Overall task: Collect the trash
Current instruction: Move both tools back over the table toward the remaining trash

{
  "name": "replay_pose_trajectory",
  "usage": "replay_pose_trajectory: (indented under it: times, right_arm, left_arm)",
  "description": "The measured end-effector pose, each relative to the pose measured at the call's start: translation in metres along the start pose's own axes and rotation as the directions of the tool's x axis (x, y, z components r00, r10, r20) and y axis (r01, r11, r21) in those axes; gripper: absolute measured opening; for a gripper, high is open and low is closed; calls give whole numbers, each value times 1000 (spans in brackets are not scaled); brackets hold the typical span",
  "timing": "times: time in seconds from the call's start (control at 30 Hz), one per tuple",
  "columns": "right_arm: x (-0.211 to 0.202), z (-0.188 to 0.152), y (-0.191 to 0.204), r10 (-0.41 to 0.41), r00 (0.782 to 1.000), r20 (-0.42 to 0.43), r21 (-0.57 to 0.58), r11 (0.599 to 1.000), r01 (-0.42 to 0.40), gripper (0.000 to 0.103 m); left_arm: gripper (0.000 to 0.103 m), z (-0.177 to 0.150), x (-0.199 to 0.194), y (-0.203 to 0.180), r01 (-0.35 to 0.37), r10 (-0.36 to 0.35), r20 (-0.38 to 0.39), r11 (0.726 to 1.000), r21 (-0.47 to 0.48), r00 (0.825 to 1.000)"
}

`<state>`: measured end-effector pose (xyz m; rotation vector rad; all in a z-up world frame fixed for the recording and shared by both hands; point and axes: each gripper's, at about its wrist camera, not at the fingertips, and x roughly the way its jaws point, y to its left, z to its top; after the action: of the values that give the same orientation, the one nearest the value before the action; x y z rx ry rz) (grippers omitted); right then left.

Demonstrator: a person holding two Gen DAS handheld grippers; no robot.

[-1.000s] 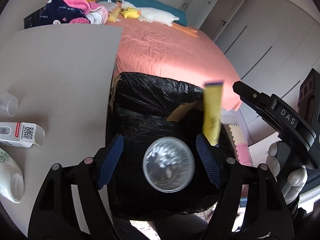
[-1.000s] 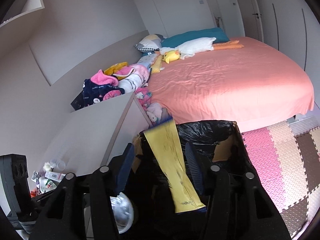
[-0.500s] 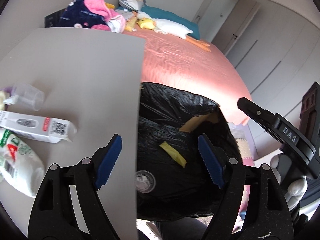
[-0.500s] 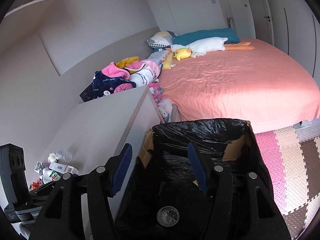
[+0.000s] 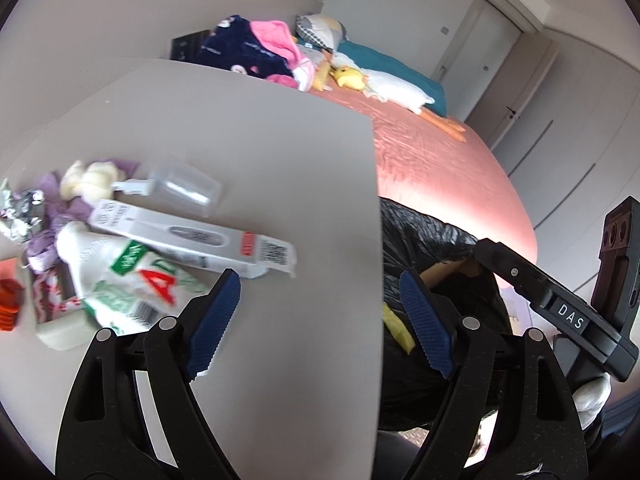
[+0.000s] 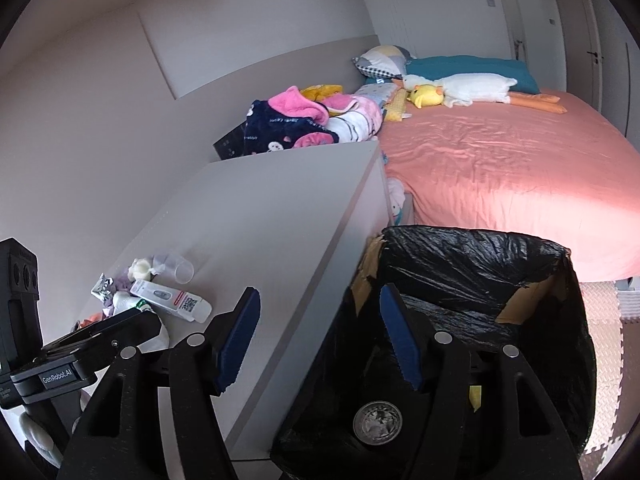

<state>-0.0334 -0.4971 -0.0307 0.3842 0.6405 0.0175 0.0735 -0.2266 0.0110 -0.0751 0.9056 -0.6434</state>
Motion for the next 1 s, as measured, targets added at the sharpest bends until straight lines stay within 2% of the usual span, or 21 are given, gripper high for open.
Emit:
replay_pose_trajectory:
  times: [0.4, 0.5, 0.6, 1.0]
  right_arm:
    - [34, -1, 73, 115, 991, -68, -145, 982, -124, 66]
    - [44, -2, 86, 138, 986, -94, -174, 973, -152, 66]
    - [56, -4, 102, 156, 980, -121, -212, 961, -179, 66]
    - [103, -8, 152, 166, 963, -215, -341, 911, -233, 66]
  left_arm:
    - [79, -10, -37, 65, -102, 108, 51, 989, -109, 993]
    - [86, -12, -45, 83, -126, 135, 53, 982, -143, 989]
    - [86, -14, -52, 98, -149, 161, 63, 974, -174, 985]
    - [87, -28, -71, 142, -251, 273, 67, 939, -237, 960]
